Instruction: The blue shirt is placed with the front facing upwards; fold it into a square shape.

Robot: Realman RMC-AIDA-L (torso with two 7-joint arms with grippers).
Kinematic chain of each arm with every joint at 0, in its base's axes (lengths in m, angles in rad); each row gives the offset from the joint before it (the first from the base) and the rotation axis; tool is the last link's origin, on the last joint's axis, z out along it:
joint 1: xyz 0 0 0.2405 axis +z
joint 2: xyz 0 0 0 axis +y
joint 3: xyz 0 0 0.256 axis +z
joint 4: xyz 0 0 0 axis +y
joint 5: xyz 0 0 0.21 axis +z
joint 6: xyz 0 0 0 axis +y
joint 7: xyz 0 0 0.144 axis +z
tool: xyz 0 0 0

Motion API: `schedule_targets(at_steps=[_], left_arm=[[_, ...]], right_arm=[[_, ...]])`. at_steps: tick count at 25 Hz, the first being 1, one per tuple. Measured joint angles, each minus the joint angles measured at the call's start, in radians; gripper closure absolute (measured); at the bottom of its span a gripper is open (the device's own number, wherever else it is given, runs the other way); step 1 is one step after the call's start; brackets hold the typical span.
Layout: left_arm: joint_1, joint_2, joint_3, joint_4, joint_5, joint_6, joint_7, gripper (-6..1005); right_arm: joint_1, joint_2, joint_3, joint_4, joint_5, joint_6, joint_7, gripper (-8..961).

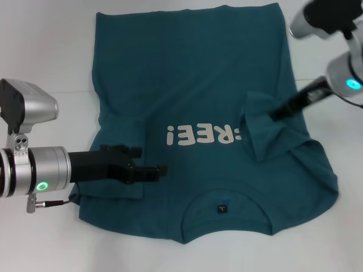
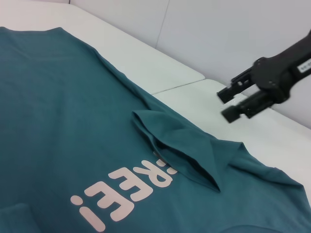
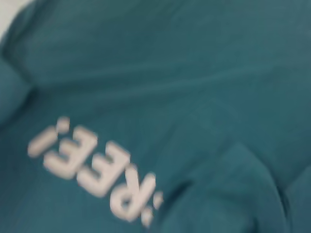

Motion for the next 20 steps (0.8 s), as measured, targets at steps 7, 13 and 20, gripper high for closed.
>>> schedule_targets(at_steps=[7,13,20], left_arm=[[0.001,0.0,0.0,-0.002,0.0,-0.001,-0.007,92],[0.001,0.0,0.001,-0.003,0.0,-0.001,-0.009,91],[0.002,-0.002,0.004,-0.004,0.0,0.001,-0.01,91]], right_arm=[[-0.124,0.052,-0.113,-0.2,-0.088,-0.092,-0.217,257],[-0.145,0.059,-0.216,-0.195,-0.141,-0.054,-0.205,178],[-0.159,0.051,-0.223,-0.164,-0.15,0.006,-0.183,183]])
